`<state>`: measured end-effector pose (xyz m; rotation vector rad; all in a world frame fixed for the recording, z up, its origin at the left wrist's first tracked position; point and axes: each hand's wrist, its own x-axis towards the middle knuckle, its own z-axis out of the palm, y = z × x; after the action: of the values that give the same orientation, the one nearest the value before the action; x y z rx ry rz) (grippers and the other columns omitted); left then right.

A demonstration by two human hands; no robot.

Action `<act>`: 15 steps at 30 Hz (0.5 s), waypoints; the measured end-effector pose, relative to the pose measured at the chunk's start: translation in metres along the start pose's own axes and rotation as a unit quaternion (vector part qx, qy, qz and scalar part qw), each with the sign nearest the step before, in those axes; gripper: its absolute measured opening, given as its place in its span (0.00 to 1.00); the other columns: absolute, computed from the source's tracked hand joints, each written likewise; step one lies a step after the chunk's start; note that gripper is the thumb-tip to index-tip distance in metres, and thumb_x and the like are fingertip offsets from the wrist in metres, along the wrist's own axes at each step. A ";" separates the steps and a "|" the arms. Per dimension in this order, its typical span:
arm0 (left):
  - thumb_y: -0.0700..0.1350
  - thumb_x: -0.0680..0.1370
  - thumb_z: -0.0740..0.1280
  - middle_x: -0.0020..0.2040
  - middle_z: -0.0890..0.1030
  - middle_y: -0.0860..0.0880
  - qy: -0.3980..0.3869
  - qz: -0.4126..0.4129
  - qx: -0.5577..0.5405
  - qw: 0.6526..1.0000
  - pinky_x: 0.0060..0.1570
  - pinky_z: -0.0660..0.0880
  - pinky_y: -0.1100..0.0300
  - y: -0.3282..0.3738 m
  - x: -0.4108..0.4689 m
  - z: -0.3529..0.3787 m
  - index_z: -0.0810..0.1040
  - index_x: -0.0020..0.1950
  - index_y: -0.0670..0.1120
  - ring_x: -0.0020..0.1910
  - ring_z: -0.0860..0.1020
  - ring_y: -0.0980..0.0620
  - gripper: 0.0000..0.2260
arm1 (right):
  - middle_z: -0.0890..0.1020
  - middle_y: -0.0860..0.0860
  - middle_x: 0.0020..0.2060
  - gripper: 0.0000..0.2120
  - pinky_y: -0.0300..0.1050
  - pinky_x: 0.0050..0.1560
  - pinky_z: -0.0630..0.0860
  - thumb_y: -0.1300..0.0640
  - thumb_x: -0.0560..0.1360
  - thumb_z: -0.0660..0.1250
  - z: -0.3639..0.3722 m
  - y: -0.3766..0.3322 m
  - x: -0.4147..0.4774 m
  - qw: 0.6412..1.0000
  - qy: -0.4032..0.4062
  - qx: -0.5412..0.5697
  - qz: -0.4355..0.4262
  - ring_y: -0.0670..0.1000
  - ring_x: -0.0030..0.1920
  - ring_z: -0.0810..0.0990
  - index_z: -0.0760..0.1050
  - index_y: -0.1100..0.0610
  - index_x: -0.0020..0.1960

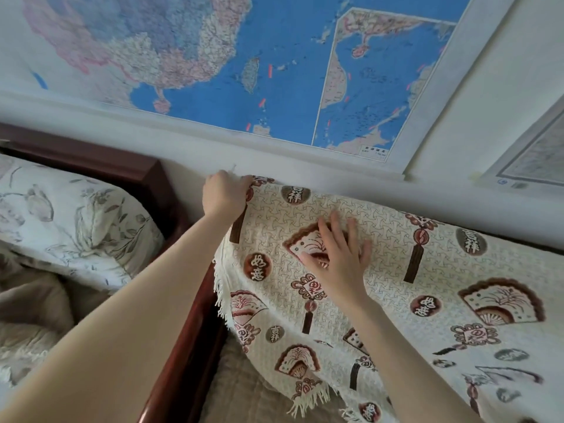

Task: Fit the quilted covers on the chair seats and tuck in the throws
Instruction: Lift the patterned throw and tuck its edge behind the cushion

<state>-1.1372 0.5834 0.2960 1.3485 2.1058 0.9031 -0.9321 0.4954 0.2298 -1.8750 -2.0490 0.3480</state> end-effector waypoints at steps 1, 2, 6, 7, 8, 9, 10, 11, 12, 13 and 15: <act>0.49 0.80 0.62 0.53 0.78 0.37 -0.004 0.008 0.019 1.000 0.44 0.66 0.52 0.001 0.007 0.000 0.73 0.54 0.35 0.51 0.74 0.40 0.16 | 0.36 0.39 0.75 0.37 0.56 0.70 0.26 0.32 0.73 0.53 0.002 -0.001 0.004 1.000 0.001 0.000 0.007 0.48 0.74 0.30 0.43 0.40 0.77; 0.48 0.81 0.60 0.53 0.77 0.38 -0.005 0.011 0.037 0.999 0.43 0.64 0.54 0.002 0.012 0.000 0.71 0.56 0.36 0.50 0.73 0.40 0.15 | 0.36 0.38 0.75 0.37 0.56 0.70 0.26 0.31 0.73 0.52 0.003 -0.003 0.009 1.000 0.001 0.000 0.012 0.47 0.74 0.29 0.41 0.39 0.76; 0.46 0.84 0.55 0.55 0.75 0.35 -0.005 0.043 0.083 0.996 0.42 0.61 0.53 0.000 0.034 -0.002 0.66 0.56 0.38 0.54 0.73 0.35 0.10 | 0.35 0.39 0.74 0.37 0.56 0.69 0.25 0.31 0.76 0.55 0.003 -0.012 0.028 1.000 -0.007 -0.018 0.017 0.48 0.73 0.27 0.39 0.40 0.75; 0.46 0.84 0.54 0.55 0.75 0.35 -0.008 0.049 0.085 0.995 0.42 0.61 0.53 0.001 0.040 -0.004 0.64 0.55 0.39 0.54 0.74 0.35 0.10 | 0.34 0.39 0.74 0.37 0.57 0.70 0.25 0.32 0.76 0.55 0.003 -0.015 0.033 0.999 -0.011 -0.027 0.018 0.48 0.74 0.27 0.39 0.40 0.76; 0.46 0.84 0.54 0.56 0.75 0.35 -0.010 0.049 0.082 0.995 0.42 0.61 0.52 0.003 0.046 -0.005 0.64 0.56 0.38 0.55 0.73 0.35 0.10 | 0.34 0.39 0.75 0.36 0.57 0.70 0.26 0.33 0.77 0.54 0.002 -0.018 0.037 0.999 -0.015 -0.033 0.015 0.48 0.74 0.27 0.40 0.40 0.77; 0.46 0.84 0.54 0.57 0.75 0.34 -0.012 0.041 0.072 0.997 0.43 0.62 0.52 0.005 0.054 -0.007 0.65 0.59 0.37 0.56 0.73 0.35 0.12 | 0.35 0.39 0.75 0.36 0.57 0.70 0.26 0.33 0.77 0.54 0.002 -0.022 0.043 0.999 -0.020 -0.034 0.013 0.48 0.74 0.28 0.41 0.41 0.77; 0.45 0.84 0.55 0.59 0.74 0.35 -0.013 0.027 0.054 0.998 0.44 0.63 0.52 0.006 0.061 -0.007 0.65 0.62 0.36 0.57 0.73 0.36 0.14 | 0.37 0.40 0.76 0.35 0.57 0.70 0.27 0.33 0.77 0.53 0.001 -0.025 0.050 0.999 -0.025 -0.031 0.012 0.48 0.75 0.29 0.42 0.41 0.78; 0.45 0.84 0.56 0.60 0.74 0.35 -0.013 0.010 0.038 0.999 0.45 0.64 0.53 0.005 0.069 -0.005 0.65 0.65 0.35 0.59 0.73 0.36 0.15 | 0.39 0.39 0.77 0.35 0.57 0.70 0.27 0.32 0.77 0.53 0.000 -0.027 0.058 0.999 -0.028 -0.026 0.012 0.47 0.76 0.31 0.43 0.41 0.78; 0.45 0.83 0.57 0.61 0.75 0.36 -0.012 -0.008 0.028 1.000 0.45 0.63 0.53 0.002 0.074 -0.002 0.66 0.65 0.35 0.59 0.73 0.37 0.16 | 0.42 0.39 0.77 0.35 0.57 0.70 0.27 0.32 0.77 0.52 0.000 -0.028 0.065 0.999 -0.032 -0.019 0.014 0.46 0.76 0.34 0.45 0.40 0.78; 0.46 0.83 0.59 0.60 0.75 0.37 -0.009 -0.023 0.018 1.000 0.44 0.63 0.54 -0.002 0.076 0.002 0.68 0.64 0.36 0.59 0.73 0.37 0.15 | 0.45 0.38 0.77 0.34 0.57 0.70 0.28 0.31 0.76 0.52 -0.001 -0.028 0.070 0.999 -0.036 -0.012 0.018 0.46 0.77 0.37 0.46 0.40 0.78; 0.49 0.80 0.63 0.54 0.77 0.39 0.000 -0.041 -0.012 0.999 0.43 0.63 0.56 -0.010 0.073 0.008 0.71 0.58 0.38 0.57 0.74 0.39 0.14 | 0.51 0.38 0.77 0.34 0.57 0.71 0.30 0.31 0.76 0.53 -0.001 -0.025 0.075 0.999 -0.041 0.009 0.028 0.44 0.77 0.43 0.49 0.40 0.78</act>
<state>-1.1671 0.6490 0.2803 1.2399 2.1266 0.8923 -0.9600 0.5678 0.2475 -1.9415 -2.0407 0.4618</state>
